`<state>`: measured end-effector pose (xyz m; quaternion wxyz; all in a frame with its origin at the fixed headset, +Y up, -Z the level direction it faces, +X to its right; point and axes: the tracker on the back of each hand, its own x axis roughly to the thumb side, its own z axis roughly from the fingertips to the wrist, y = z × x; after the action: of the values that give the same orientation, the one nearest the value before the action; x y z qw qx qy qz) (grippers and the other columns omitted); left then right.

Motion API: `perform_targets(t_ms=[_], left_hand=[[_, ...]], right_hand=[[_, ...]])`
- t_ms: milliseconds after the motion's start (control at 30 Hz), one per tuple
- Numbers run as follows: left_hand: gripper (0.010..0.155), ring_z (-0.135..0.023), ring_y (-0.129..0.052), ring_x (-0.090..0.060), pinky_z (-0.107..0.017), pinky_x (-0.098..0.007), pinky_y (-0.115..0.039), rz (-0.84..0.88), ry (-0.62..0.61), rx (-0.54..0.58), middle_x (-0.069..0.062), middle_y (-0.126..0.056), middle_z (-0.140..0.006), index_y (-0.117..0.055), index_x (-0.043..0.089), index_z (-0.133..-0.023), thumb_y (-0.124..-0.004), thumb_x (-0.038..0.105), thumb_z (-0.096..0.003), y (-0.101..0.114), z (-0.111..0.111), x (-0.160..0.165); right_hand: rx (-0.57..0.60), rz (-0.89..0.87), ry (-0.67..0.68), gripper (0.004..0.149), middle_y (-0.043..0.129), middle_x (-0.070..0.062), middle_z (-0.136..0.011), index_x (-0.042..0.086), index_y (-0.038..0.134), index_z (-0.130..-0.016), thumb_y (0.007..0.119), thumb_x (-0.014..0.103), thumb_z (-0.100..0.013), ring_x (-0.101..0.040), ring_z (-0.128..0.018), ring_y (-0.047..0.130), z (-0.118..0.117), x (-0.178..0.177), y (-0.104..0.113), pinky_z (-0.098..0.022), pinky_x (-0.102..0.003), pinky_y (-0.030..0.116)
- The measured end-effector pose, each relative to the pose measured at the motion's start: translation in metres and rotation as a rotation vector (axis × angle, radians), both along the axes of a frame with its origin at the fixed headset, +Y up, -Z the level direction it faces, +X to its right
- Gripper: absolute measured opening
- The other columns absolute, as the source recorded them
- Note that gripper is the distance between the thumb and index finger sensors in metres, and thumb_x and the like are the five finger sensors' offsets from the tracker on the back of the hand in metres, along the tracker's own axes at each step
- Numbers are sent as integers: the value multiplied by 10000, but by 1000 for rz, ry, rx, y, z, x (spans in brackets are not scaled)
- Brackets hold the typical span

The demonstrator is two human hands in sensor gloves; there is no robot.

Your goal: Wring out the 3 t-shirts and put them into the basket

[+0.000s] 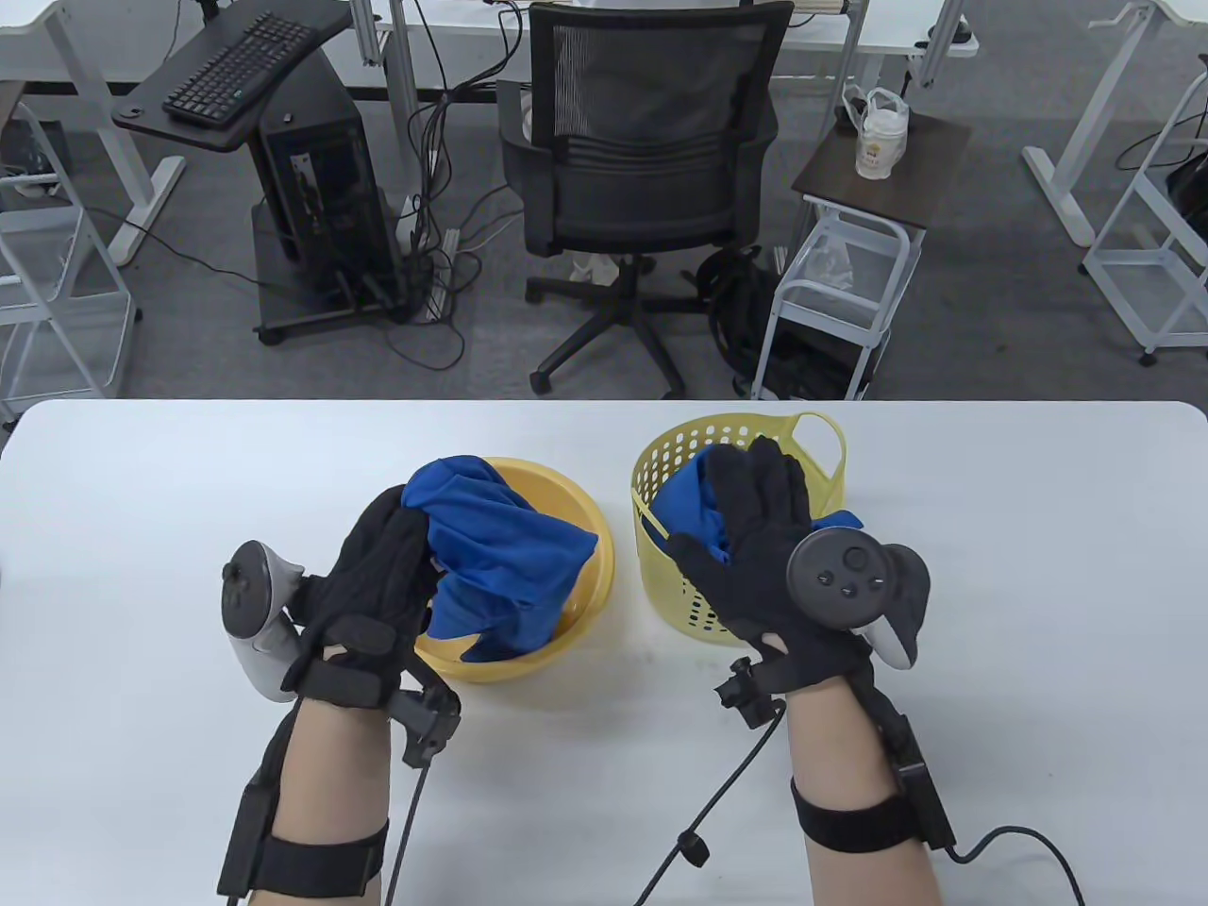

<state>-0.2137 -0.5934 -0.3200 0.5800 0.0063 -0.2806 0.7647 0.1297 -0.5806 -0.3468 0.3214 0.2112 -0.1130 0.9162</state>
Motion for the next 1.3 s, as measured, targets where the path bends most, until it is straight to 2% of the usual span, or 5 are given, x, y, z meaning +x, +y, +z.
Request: perform_targets(t_ms=[433, 667, 933, 1200, 1300], left_hand=[[435, -1145, -664, -197, -881, -539, -498, 268, -540, 263, 163, -570, -1239, -545, 366, -1094, -556, 526, -690, 49, 65, 56], [437, -1147, -669, -181, -888, -536, -509, 347, -667, 328, 190, -575, -1241, -541, 386, -1097, -552, 539, -687, 60, 82, 57], [447, -1085, -736, -185, -860, -539, -557, 458, -369, 189, 89, -623, -1195, -554, 313, -1086, -544, 522, -691, 34, 40, 5], [550, -1084, -602, -378, -779, -609, -518, -111, 325, -130, -86, -502, -1224, -476, 231, -1135, -577, 547, -695, -20, -6, -26], [609, -1094, -529, -418, -774, -624, -482, -193, 377, -106, -134, -428, -1237, -409, 250, -1179, -552, 587, -692, -21, -7, -23]], right_hand=[[-54, 430, 483, 1214, -67, -425, -1075, 73, 26, -1115, 869, 646, -454, -702, -859, -35, 15, -124, -59, -556, -805, 182], [100, -204, 403, 473, 254, -381, -1142, 159, 787, -968, 779, 442, -589, -696, -916, 142, 12, -109, -54, -561, -817, 270], [-203, -993, 138, 435, 434, -454, -1095, 39, 773, -963, 826, 299, -618, -772, -887, 443, -6, 16, -12, -532, -816, 570], [-371, -1056, 121, 489, 408, -504, -1081, 47, 632, -1069, 709, 332, -679, -818, -826, 508, 1, 58, -2, -445, -824, 658], [-387, -1091, 120, 497, 426, -510, -1070, 44, 618, -1073, 697, 339, -682, -818, -805, 551, -1, 56, -4, -430, -809, 688]])
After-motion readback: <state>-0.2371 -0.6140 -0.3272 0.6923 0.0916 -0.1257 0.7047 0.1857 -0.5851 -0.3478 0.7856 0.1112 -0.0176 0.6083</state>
